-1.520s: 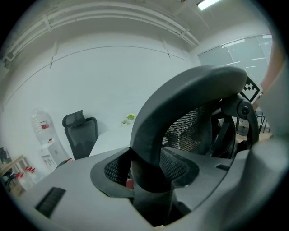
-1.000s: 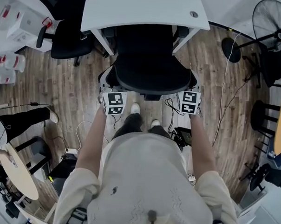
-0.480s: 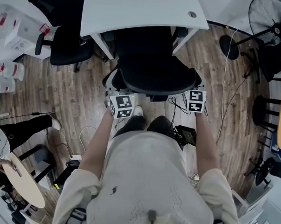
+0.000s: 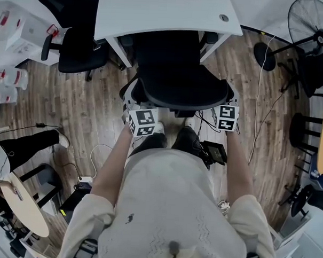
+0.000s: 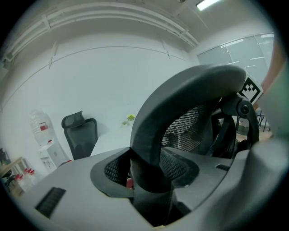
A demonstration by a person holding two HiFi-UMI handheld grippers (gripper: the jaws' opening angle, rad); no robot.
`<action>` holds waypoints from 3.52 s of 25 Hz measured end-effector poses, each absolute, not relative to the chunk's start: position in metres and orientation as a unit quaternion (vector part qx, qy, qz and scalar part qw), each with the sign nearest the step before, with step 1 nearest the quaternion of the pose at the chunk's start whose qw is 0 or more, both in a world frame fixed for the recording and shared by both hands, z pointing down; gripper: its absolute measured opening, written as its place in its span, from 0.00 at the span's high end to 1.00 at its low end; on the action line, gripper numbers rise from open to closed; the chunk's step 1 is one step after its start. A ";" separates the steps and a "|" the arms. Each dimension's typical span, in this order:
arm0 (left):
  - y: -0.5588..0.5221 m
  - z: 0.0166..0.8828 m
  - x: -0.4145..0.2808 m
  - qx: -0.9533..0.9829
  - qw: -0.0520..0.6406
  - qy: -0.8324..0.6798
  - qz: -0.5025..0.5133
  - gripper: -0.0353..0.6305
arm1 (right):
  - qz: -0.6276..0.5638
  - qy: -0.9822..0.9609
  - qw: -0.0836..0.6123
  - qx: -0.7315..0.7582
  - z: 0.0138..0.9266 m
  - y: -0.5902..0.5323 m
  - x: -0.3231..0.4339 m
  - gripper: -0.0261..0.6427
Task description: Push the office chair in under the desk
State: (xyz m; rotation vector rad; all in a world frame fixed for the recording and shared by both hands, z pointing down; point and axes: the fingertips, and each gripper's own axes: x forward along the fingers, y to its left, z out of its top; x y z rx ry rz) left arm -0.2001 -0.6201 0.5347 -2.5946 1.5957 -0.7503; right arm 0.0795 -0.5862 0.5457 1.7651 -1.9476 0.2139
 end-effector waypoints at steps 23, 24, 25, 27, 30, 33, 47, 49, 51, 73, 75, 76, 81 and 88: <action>-0.632 0.534 -0.170 -0.817 -0.005 0.524 -0.242 0.62 | 0.078 -0.730 0.253 0.630 0.544 -0.608 0.112 0.61; -0.632 0.534 -0.169 -0.817 -0.006 0.524 -0.242 0.62 | 0.078 -0.729 0.253 0.631 0.544 -0.609 0.112 0.61; -0.632 0.534 -0.169 -0.817 -0.008 0.523 -0.242 0.62 | 0.079 -0.729 0.254 0.631 0.544 -0.609 0.113 0.61; -0.633 0.534 -0.170 -0.817 -0.010 0.522 -0.243 0.62 | 0.079 -0.728 0.254 0.632 0.544 -0.609 0.112 0.61; -0.635 0.535 -0.172 -0.817 -0.009 0.523 -0.242 0.62 | 0.077 -0.727 0.255 0.632 0.544 -0.611 0.110 0.61; -0.635 0.535 -0.170 -0.817 -0.010 0.522 -0.244 0.62 | 0.079 -0.728 0.255 0.632 0.545 -0.612 0.111 0.61; -0.630 0.539 -0.178 -0.819 -0.005 0.522 -0.239 0.62 | 0.081 -0.733 0.250 0.628 0.551 -0.605 0.105 0.61; -0.628 0.539 -0.179 -0.819 -0.005 0.522 -0.239 0.62 | 0.082 -0.732 0.249 0.629 0.552 -0.602 0.103 0.61; -0.626 0.540 -0.180 -0.819 -0.003 0.523 -0.237 0.62 | 0.079 -0.732 0.247 0.630 0.552 -0.600 0.102 0.61; -0.608 0.538 -0.175 -0.820 0.024 0.510 -0.258 0.62 | 0.069 -0.738 0.247 0.624 0.547 -0.580 0.108 0.62; -0.603 0.538 -0.172 -0.819 0.045 0.504 -0.272 0.62 | 0.057 -0.745 0.248 0.616 0.547 -0.573 0.110 0.62; -0.600 0.539 -0.172 -0.818 0.052 0.503 -0.275 0.62 | 0.053 -0.748 0.248 0.614 0.546 -0.569 0.110 0.62; -0.575 0.538 -0.180 -0.806 0.041 0.524 -0.272 0.66 | 0.081 -0.766 0.224 0.597 0.542 -0.544 0.113 0.63; -0.531 0.535 -0.170 -0.801 -0.014 0.548 -0.240 0.75 | 0.135 -0.789 0.181 0.571 0.539 -0.508 0.115 0.68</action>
